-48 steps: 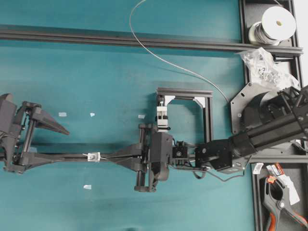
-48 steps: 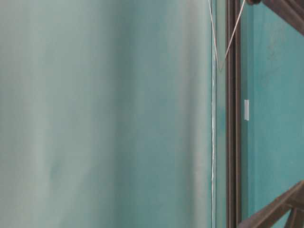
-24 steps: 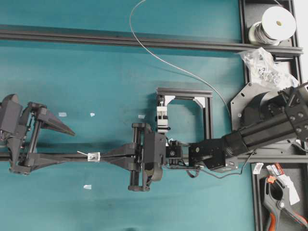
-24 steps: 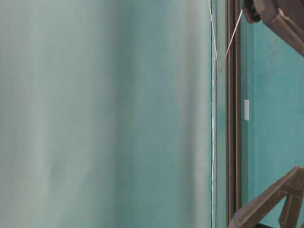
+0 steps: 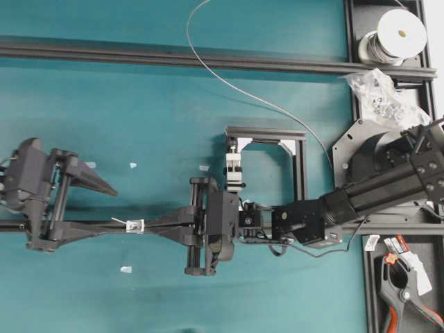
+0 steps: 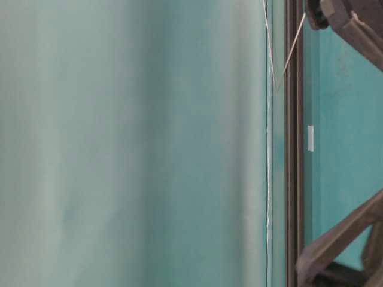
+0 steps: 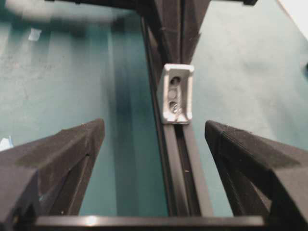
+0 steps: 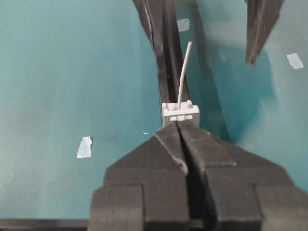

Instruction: Insert the wire through the hole in the metal fitting.

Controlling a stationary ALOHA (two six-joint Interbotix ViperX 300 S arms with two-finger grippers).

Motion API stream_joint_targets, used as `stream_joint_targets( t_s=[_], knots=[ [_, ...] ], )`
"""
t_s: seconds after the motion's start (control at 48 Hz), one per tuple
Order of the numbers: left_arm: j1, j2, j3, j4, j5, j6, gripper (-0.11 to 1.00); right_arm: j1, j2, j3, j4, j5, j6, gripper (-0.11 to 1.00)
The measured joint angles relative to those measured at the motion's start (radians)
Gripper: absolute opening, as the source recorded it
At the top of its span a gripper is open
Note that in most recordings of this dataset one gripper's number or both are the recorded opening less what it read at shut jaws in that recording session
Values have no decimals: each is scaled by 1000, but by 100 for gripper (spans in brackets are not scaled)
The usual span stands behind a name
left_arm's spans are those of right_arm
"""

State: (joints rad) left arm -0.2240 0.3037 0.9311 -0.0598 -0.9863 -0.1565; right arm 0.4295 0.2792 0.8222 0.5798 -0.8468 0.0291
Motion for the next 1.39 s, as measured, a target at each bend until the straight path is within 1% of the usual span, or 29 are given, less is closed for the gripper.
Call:
stream_joint_targets(
  t_s=[0.125,0.229,0.5,0.666,0.749,0.895,1.166,1.228,1.27,1.395],
  knots=[
    [0,55,-46,0,0,-2,59,0,0,0,0,0,0,1],
    [2,60,-61,0,0,0,57,0,0,0,0,0,0,1],
    [2,-21,-17,0,0,0,56,0,0,0,0,0,0,1],
    [0,-37,-14,0,8,0,56,0,0,0,0,0,0,1],
    [0,-37,-18,-2,26,0,54,0,0,0,0,0,0,1],
    [0,-25,-29,0,55,-5,46,2,-2,0,0,0,0,1],
    [2,-23,-34,0,61,-5,42,0,0,0,0,0,0,1],
    [2,-23,-34,0,61,-5,37,0,-2,0,0,0,0,1],
    [2,-23,-34,0,63,-5,32,0,0,0,0,0,0,1],
    [2,-21,-38,0,64,-5,7,0,-2,0,0,0,0,1]
  ],
)
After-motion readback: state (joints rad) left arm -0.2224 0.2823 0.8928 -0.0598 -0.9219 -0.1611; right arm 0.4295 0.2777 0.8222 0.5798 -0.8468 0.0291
